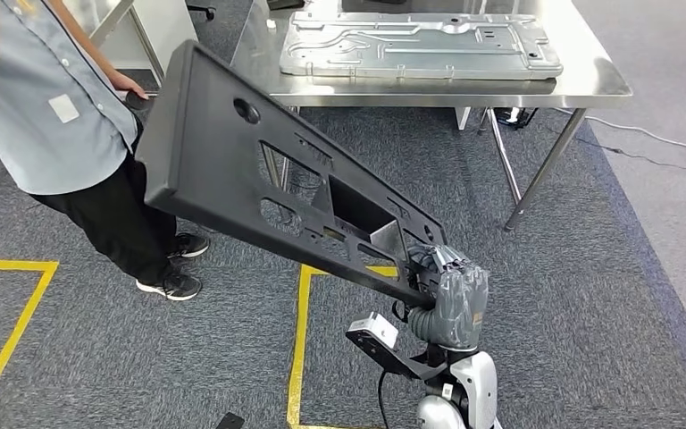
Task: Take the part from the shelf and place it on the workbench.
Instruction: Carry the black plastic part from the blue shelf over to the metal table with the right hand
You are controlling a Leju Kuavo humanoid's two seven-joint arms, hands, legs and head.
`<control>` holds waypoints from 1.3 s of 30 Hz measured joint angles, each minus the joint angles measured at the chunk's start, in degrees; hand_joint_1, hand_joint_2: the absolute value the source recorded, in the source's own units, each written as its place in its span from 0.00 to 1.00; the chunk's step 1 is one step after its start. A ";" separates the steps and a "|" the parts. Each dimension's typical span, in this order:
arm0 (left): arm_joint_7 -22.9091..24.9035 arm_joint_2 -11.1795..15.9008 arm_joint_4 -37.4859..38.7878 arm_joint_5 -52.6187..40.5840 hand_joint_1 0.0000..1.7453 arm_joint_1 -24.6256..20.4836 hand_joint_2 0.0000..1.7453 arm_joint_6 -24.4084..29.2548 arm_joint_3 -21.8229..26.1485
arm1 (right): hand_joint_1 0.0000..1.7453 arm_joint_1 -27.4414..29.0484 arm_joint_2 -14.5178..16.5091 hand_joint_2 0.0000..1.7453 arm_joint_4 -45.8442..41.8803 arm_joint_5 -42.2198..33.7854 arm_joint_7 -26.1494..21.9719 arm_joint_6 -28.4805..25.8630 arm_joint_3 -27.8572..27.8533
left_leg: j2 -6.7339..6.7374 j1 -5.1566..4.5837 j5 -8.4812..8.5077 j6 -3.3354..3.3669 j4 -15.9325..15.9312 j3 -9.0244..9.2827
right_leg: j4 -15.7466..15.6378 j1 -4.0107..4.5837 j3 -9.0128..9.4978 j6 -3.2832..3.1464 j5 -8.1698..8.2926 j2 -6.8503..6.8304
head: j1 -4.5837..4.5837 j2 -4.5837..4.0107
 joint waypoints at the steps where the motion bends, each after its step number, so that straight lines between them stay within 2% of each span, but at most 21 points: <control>1: 0.01 0.04 0.00 -0.04 0.00 -0.01 1.00 -0.01 0.00 | 0.98 -0.01 0.00 1.00 0.02 0.00 0.01 0.00 0.00 | -0.03 -0.15 1.84 0.40 -3.86 1.77 | 0.02 0.09 0.28 0.12 -0.25 0.05 | 0.03 0.00; 3: 0.01 0.13 0.00 -0.11 0.00 -0.07 1.00 -0.02 0.01 | 0.98 -0.12 0.00 1.00 0.04 0.00 0.03 -0.02 0.01 | -0.09 -0.54 3.41 1.03 -9.17 4.15 | 0.17 0.24 0.45 0.55 -0.63 0.11 | 0.07 0.00; 5: 0.01 0.17 0.00 -0.14 0.00 -0.10 1.00 -0.04 0.01 | 0.98 -0.23 0.00 1.00 0.06 0.00 0.08 -0.04 0.03 | -0.12 -0.82 3.09 1.37 -10.15 4.47 | 0.15 0.24 0.34 1.15 -0.76 0.08 | 0.06 0.00; 8: 0.03 0.15 0.00 -0.25 0.00 -0.08 1.00 -0.05 0.02 | 0.98 -0.39 -0.02 1.00 0.01 0.00 0.11 -0.05 0.04 | -0.05 -0.27 3.25 2.19 -11.09 5.17 | 1.91 0.17 -0.37 2.07 -2.12 -0.08 | 0.10 0.00; 11: 0.02 0.13 0.00 -0.30 0.00 -0.25 1.00 -0.10 0.02 | 0.98 -0.58 -0.05 1.00 0.04 0.00 0.12 -0.07 0.04 | 0.00 -0.08 2.99 2.80 -11.46 5.82 | 12.19 -0.26 -5.87 2.81 -6.36 -0.13 | 0.17 0.00; 12: 0.03 0.13 0.00 -0.30 0.00 -0.23 1.00 -0.12 0.02 | 0.98 -0.57 -0.09 1.00 0.08 0.00 0.13 -0.07 0.04 | 0.00 -0.08 2.80 2.82 -11.45 6.00 | 15.21 -0.48 -7.83 3.02 -6.96 -0.14 | 0.17 0.00; 13: 0.03 0.13 0.00 -0.30 0.00 -0.20 1.00 -0.12 0.02 | 0.98 -0.55 -0.12 1.00 0.13 0.00 0.13 -0.07 0.04 | -0.02 -0.07 2.57 2.77 -11.43 6.25 | 16.37 -0.68 -8.92 3.18 -6.44 -0.17 | 0.16 0.00; 14: 0.04 0.12 0.00 -0.30 0.00 -0.17 1.00 -0.13 0.02 | 0.98 -0.56 -0.15 1.00 0.16 0.00 0.13 -0.07 0.04 | -0.06 -0.03 2.29 2.65 -11.40 6.60 | 15.17 -0.86 -8.83 3.29 -4.70 -0.21 | 0.17 0.00; 16: 0.04 0.10 0.00 -0.31 0.00 -0.15 1.00 -0.15 0.02 | 0.98 -0.72 -0.18 1.00 0.19 0.00 0.14 -0.06 0.04 | -0.17 0.04 1.56 2.19 -11.27 7.42 | 7.97 -1.12 -6.02 3.32 0.10 -0.37 | 0.18 0.00; 18: 0.08 0.08 0.00 -0.35 0.00 -0.30 1.00 -0.18 0.02 | 0.98 -1.09 -0.20 1.00 0.25 0.00 0.16 -0.04 0.04 | -0.23 -0.08 0.92 1.44 -11.03 7.80 | 2.15 -0.94 -3.47 2.98 2.21 -0.44 | 0.16 0.00; 20: 0.16 0.08 0.00 -0.39 0.00 -0.45 1.00 -0.22 0.01 | 0.98 -1.43 -0.21 1.00 0.30 -0.01 0.26 -0.01 0.04 | -0.17 -0.21 0.69 0.74 -11.09 7.83 | 1.06 -0.58 -3.03 2.40 1.77 -0.30 | 0.09 0.00; 23: 0.22 0.08 -0.02 -0.44 0.00 -0.53 1.00 -0.27 0.02 | 0.98 -1.71 -0.21 1.00 0.29 -0.02 0.48 -0.01 0.04 | -0.07 -0.01 -0.49 -0.08 -9.68 7.41 | 0.44 -0.81 -2.37 1.19 1.57 -0.17 | -0.02 0.00; 25: 0.22 0.08 -0.02 -0.45 0.00 -0.56 1.00 -0.27 0.02 | 0.98 -2.00 -0.20 1.00 0.30 -0.02 0.52 0.00 0.04 | -0.08 0.05 -3.19 -0.34 -3.84 4.57 | 0.14 -0.80 -1.78 0.48 1.28 -0.27 | -0.09 0.00; 27: 0.22 0.08 -0.02 -0.45 0.00 -0.46 1.00 -0.27 0.01 | 0.98 -2.12 -0.20 1.00 0.37 -0.02 0.52 0.00 0.04 | -0.07 0.05 -5.56 -0.43 3.74 0.07 | 0.19 -0.53 -1.40 0.06 0.86 -0.29 | -0.13 0.00; 28: 0.23 0.08 -0.02 -0.45 0.00 -0.38 1.00 -0.27 0.01 | 0.98 -2.10 -0.20 1.00 0.42 -0.02 0.54 0.00 0.04 | -0.07 0.05 -5.34 -0.39 5.55 -1.37 | 0.21 -0.39 -1.12 -0.03 0.62 -0.22 | -0.14 0.00; 29: 0.24 0.08 -0.02 -0.45 0.00 -0.32 1.00 -0.27 0.00 | 0.98 -2.09 -0.20 1.00 0.46 -0.02 0.55 0.00 0.04 | -0.07 0.04 -3.93 -0.26 5.13 -1.75 | 0.24 -0.27 -0.76 -0.03 0.34 -0.10 | -0.14 0.00; 31: 0.24 0.09 -0.02 -0.45 0.00 -0.31 1.00 -0.27 0.00 | 0.98 -2.10 -0.20 1.00 0.49 -0.02 0.57 0.00 0.04 | -0.10 -0.09 1.04 0.33 -1.71 0.57 | 0.24 -0.10 0.21 0.11 -0.32 0.09 | -0.13 0.00; 33: 0.27 0.14 -0.02 -0.45 0.00 -0.37 1.00 -0.30 0.01 | 0.98 -2.20 -0.19 1.00 0.54 -0.02 0.58 0.00 0.05 | -0.13 -0.51 3.73 1.01 -8.01 3.26 | 0.29 0.02 0.74 0.52 -0.88 0.17 | -0.11 0.00; 35: 0.30 0.19 -0.02 -0.46 0.00 -0.44 1.00 -0.33 0.01 | 0.98 -2.26 -0.17 1.00 0.62 -0.02 0.63 -0.01 0.08 | -0.17 -0.92 3.52 1.40 -9.63 3.97 | 0.26 0.01 0.68 1.10 -1.12 0.16 | -0.08 0.00; 37: 0.30 0.19 -0.02 -0.47 0.00 -0.38 1.00 -0.34 0.02 | 0.98 -2.25 -0.16 1.00 0.64 -0.02 0.67 -0.02 0.10 | -0.20 -0.77 3.50 1.79 -10.33 4.28 | 0.31 -0.01 0.71 1.76 -1.43 0.05 | -0.07 0.00; 39: 0.28 0.16 -0.02 -0.50 0.00 -0.31 1.00 -0.38 0.02 | 0.98 -2.36 -0.16 1.00 0.63 -0.01 0.68 -0.05 0.11 | -0.16 -0.42 3.55 2.38 -11.05 4.89 | 3.03 -0.05 -0.54 2.42 -2.94 -0.09 | 0.00 0.00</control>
